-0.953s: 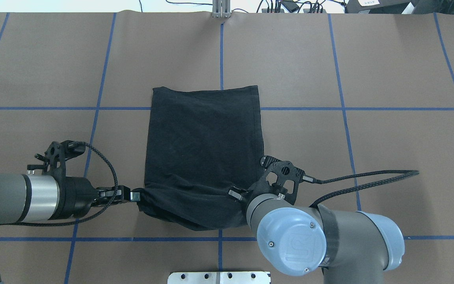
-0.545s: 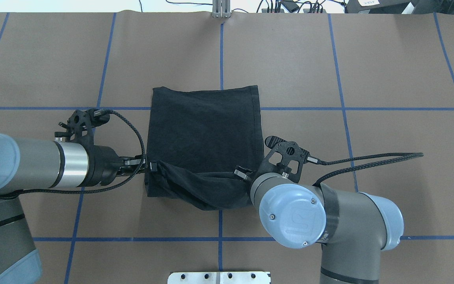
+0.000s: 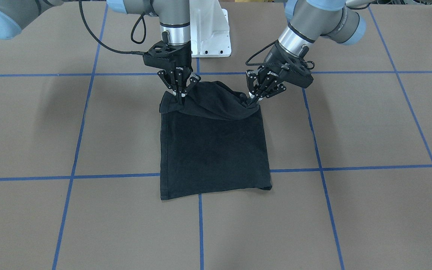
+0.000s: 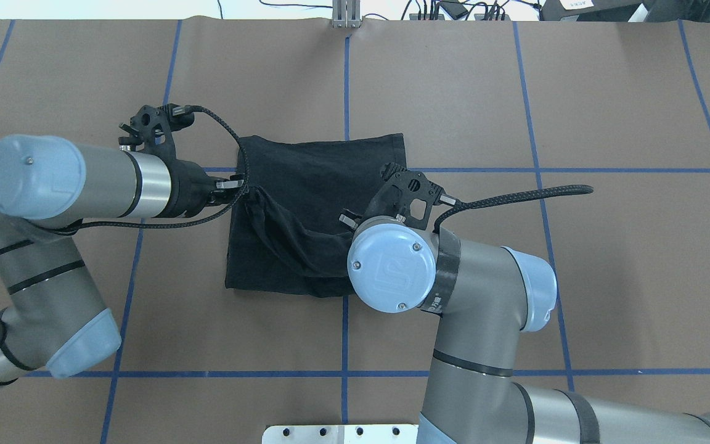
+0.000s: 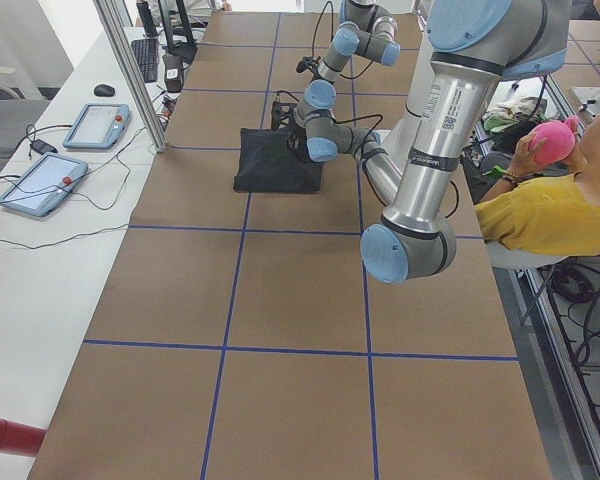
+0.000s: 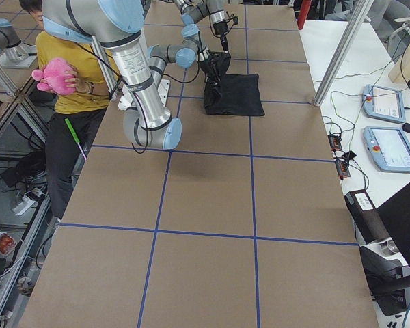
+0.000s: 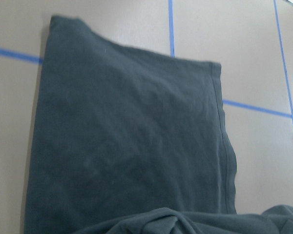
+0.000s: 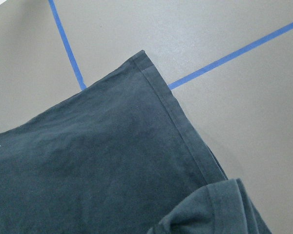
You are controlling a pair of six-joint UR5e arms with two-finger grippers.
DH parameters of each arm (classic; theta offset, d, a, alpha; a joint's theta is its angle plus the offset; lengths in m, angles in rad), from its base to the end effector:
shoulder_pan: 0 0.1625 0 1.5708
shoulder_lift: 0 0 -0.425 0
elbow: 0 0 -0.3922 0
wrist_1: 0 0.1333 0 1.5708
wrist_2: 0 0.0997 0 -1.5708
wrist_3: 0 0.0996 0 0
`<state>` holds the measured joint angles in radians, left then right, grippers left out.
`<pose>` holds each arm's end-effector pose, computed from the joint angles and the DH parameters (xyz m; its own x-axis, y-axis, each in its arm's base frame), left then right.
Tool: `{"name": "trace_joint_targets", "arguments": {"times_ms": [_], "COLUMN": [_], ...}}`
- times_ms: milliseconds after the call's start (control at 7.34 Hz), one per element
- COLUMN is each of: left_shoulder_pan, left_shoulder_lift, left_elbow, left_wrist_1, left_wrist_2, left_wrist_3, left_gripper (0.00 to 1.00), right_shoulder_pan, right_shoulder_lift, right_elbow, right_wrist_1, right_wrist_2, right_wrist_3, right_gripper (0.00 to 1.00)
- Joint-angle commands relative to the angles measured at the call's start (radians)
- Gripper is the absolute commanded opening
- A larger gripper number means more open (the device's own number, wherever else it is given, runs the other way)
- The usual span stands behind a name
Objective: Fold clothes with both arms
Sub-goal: 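Lift the near edge with both grippers and fold it away from the robot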
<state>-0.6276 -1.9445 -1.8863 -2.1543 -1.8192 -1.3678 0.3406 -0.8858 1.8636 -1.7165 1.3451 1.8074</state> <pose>0.4051 -0.4283 0.2418 0.3092 0.0171 -0.9508 0.3232 0.9384 0.1220 -0.5390 -0.3561 0.1580 0.5041 0.4210 0.7541 -0.6169 0.7866 -0.0268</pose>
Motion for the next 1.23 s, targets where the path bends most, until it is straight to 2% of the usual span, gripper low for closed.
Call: {"name": "trace_joint_targets", "arguments": {"times_ms": [0,409,681,817,1089], "left_shoulder_pan": [-0.043,-0.073,-0.09,-0.093,-0.103], "left_shoulder_lift": [-0.072,-0.149,-0.203,-0.23,-0.266], "left_elbow": [0.132,0.278,0.392,0.447,0.519], "left_wrist_1": [-0.001,-0.009,-0.012,-0.013,-0.016], "left_wrist_2": [0.001,0.008,0.012,0.012,0.035], "left_wrist_3": [0.053,0.084,0.113,0.114,0.165], "left_gripper": [0.0,0.0,0.0,0.0,0.0], "right_shoulder_pan": [0.035,0.087,0.115,0.124,0.13], "right_shoulder_lift": [0.016,0.145,0.151,0.168,0.169], "right_elbow": [-0.03,-0.231,-0.346,-0.397,-0.42], "right_wrist_1": [0.0,0.009,0.154,0.187,0.187], "right_wrist_2": [0.002,0.012,0.019,0.019,0.02], "right_wrist_3": [0.0,-0.011,-0.019,-0.031,-0.04], "right_gripper": [0.0,0.0,0.0,0.0,0.0]}}
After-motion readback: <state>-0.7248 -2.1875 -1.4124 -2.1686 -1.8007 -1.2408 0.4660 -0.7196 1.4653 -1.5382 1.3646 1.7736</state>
